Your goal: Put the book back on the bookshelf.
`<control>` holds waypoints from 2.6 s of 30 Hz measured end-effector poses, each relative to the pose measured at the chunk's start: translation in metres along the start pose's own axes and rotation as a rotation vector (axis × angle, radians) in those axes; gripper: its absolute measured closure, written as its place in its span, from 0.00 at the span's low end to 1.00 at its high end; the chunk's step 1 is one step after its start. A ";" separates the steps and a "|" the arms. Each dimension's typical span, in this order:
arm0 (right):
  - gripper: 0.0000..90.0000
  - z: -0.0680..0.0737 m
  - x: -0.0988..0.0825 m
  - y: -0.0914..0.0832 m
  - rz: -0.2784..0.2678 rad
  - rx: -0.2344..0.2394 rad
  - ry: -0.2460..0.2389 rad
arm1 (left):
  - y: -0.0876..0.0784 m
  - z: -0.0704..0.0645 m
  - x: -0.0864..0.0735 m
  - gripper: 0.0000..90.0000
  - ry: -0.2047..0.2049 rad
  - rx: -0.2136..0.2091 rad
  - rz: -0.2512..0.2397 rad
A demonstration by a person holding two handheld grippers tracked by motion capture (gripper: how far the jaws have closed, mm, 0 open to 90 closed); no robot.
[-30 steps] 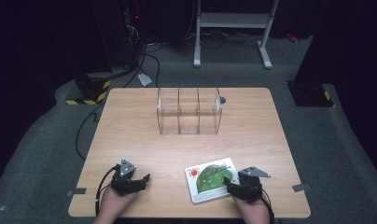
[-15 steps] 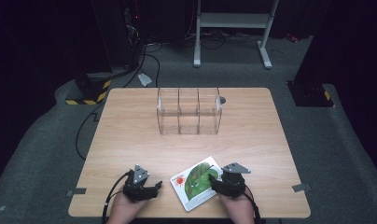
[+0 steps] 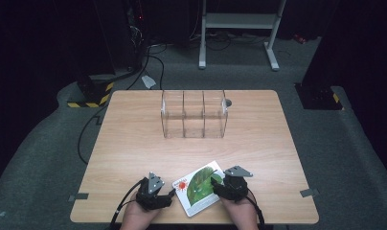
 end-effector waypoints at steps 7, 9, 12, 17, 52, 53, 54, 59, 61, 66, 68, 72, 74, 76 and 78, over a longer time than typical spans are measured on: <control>0.40 0.015 0.006 0.012 0.015 0.028 -0.025 | 0.016 0.031 0.005 0.31 -0.096 0.054 0.020; 0.44 0.017 0.006 0.011 0.013 0.040 -0.043 | 0.016 0.035 0.005 0.36 -0.107 0.059 0.019; 0.45 0.017 0.004 0.004 -0.018 0.025 -0.063 | 0.006 0.036 0.003 0.42 -0.090 0.073 -0.003; 0.44 0.017 -0.009 -0.007 -0.011 0.030 -0.067 | -0.014 0.019 0.007 0.46 -0.095 0.018 -0.056; 0.41 0.016 0.027 0.038 0.023 0.063 0.009 | 0.025 0.018 0.026 0.47 -0.203 -0.042 -0.043; 0.42 0.015 0.027 0.037 0.026 0.068 -0.003 | 0.022 0.017 0.024 0.52 -0.197 -0.036 -0.056; 0.41 0.015 0.026 0.036 0.034 0.079 -0.009 | 0.018 0.016 0.021 0.53 -0.192 -0.037 -0.055; 0.40 0.020 0.008 0.017 0.045 0.109 -0.030 | 0.007 0.008 0.013 0.45 -0.177 -0.055 -0.036; 0.39 0.023 -0.001 0.008 0.030 0.115 -0.045 | 0.005 0.005 0.011 0.42 -0.188 -0.064 -0.030; 0.39 0.031 -0.016 0.005 0.053 0.111 -0.109 | 0.009 0.001 0.013 0.38 -0.206 -0.075 -0.026; 0.39 0.034 -0.016 0.007 0.046 0.119 -0.093 | 0.010 0.001 0.014 0.36 -0.214 -0.073 -0.022; 0.36 0.034 -0.011 0.010 0.031 0.140 -0.066 | 0.013 0.002 0.015 0.33 -0.231 -0.076 -0.013; 0.36 0.031 -0.007 0.010 0.011 0.152 -0.040 | 0.014 0.003 0.015 0.32 -0.237 -0.082 -0.009; 0.35 0.029 -0.005 0.011 0.003 0.158 -0.012 | 0.014 0.002 0.015 0.32 -0.237 -0.081 -0.010; 0.35 0.028 -0.003 0.014 0.010 0.170 0.006 | 0.014 0.002 0.016 0.32 -0.236 -0.080 -0.010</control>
Point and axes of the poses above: each handheld gripper's, and its own axes: y roughly forward along the jaws, x roughly out of its top, z roughly to its left, the point moved 8 cm from there along y, roughly forward along the jaws, and after that the axes turned 11 degrees about x, right-handed, at the moved point
